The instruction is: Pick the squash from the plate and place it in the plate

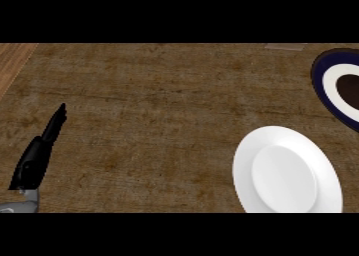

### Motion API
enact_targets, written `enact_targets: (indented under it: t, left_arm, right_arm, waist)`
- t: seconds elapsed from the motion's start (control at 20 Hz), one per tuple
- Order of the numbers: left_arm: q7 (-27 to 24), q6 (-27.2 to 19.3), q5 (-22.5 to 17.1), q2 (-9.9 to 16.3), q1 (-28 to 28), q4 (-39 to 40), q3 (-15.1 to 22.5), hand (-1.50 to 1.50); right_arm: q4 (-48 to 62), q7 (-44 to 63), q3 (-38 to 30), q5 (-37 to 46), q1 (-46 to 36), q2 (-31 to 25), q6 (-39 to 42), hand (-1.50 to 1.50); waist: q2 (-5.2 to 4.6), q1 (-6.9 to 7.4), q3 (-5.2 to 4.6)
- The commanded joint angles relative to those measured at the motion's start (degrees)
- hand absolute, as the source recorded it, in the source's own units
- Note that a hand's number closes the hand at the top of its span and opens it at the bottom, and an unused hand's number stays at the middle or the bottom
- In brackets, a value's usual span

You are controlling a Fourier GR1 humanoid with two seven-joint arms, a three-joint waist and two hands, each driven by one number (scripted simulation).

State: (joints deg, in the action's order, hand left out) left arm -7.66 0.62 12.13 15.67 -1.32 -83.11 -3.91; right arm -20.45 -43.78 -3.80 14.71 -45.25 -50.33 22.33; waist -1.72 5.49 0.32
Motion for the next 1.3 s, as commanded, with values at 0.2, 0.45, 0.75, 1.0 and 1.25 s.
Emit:
enact_targets:
  t: [0.2,0.45,0.75,1.0,1.25]
  left_arm:
    - [1.91,-1.17,0.45,-1.64,-0.88,-0.49,0.45,0.0]
    - [-1.65,0.13,-0.09,0.75,1.15,0.03,-1.22,0.0]
    - [-0.2,-0.37,-0.27,-0.15,1.29,-0.78,-1.09,0.0]
    - [-1.01,-0.92,0.2,-1.18,2.15,-1.41,-0.21,0.0]
    - [-2.03,-0.34,-0.63,-0.28,1.68,-0.79,-1.36,0.0]
  right_arm:
    - [8.01,-2.41,-1.66,-0.82,-5.86,1.19,6.02,-1.5]
    - [12.25,1.81,-9.39,-8.65,-8.54,1.47,7.39,-1.5]
    - [17.27,7.44,-15.81,-14.65,-7.46,-3.14,8.34,-1.5]
    - [18.6,8.77,-20.41,-19.45,-5.74,-5.56,14.41,-1.5]
    - [17.08,9.11,-22.89,-22.01,-4.16,-7.08,17.19,-1.5]
  waist:
    - [-0.05,-0.95,0.08]
    - [-0.04,-0.96,0.04]
    - [-0.66,-0.54,0.32]
    - [-0.96,-0.95,0.64]
    - [-1.25,-1.25,0.77]
